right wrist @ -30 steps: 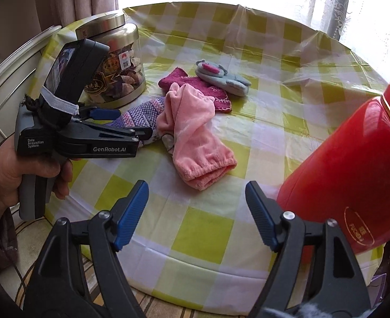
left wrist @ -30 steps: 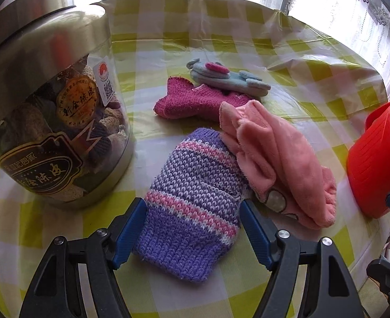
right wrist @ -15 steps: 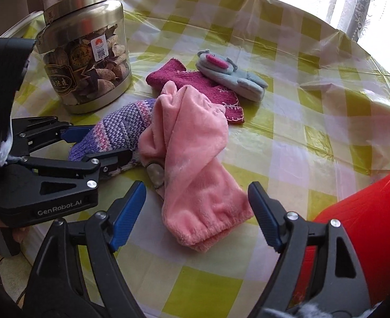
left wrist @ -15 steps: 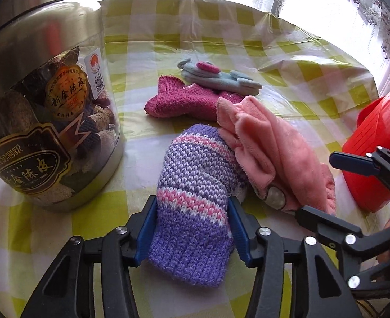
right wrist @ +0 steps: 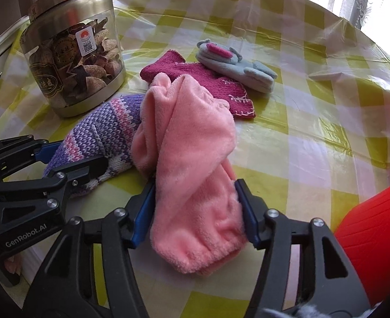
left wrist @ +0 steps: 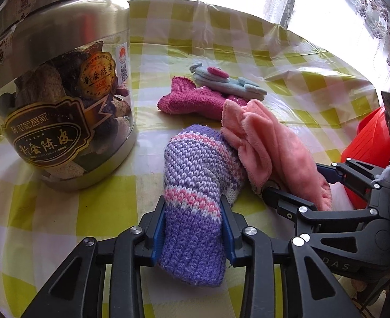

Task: Organize soft objects
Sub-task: 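Grasp the purple knit sock with the left tool while the right tool grasps the pink fleece towel, then carry the purple sock and pink towel into the white box and open both tools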

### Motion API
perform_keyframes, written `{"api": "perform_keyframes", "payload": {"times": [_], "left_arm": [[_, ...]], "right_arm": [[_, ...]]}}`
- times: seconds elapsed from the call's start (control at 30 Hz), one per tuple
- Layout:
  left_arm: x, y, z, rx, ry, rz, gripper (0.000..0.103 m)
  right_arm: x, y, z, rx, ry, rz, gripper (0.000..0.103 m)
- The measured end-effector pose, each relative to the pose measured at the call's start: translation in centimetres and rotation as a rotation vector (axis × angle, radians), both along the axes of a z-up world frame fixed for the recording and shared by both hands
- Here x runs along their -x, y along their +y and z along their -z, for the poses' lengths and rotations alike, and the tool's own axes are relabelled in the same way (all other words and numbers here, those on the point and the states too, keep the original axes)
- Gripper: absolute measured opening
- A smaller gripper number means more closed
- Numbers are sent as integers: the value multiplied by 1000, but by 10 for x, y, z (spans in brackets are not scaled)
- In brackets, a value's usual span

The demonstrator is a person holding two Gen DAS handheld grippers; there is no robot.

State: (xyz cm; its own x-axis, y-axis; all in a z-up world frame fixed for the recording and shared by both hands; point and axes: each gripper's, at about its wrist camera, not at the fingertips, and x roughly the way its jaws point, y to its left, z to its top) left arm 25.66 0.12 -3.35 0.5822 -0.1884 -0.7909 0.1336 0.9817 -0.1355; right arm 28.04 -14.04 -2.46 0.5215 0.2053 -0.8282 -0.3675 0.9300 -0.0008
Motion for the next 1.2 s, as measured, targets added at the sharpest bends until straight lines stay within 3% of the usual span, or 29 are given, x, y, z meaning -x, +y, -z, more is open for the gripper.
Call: {"api": "perform_keyframes", "payload": {"times": [0.07, 0.13, 0.23, 0.83, 1.2], "left_arm": [[3, 2, 0, 10, -2, -13, 37], [6, 4, 0, 14, -2, -28, 37], [10, 8, -1, 19, -4, -51, 37], [60, 14, -31, 67, -75, -159, 36], [110, -26, -54, 115, -99, -83, 37]], "right_arm": [[6, 4, -2, 21, -21, -8, 38], [12, 5, -3, 37, -33, -6, 30], [23, 4, -5, 48, -37, -1, 25], [90, -23, -36, 15, -48, 66, 22], [144, -66, -69, -38, -85, 93, 22]]}}
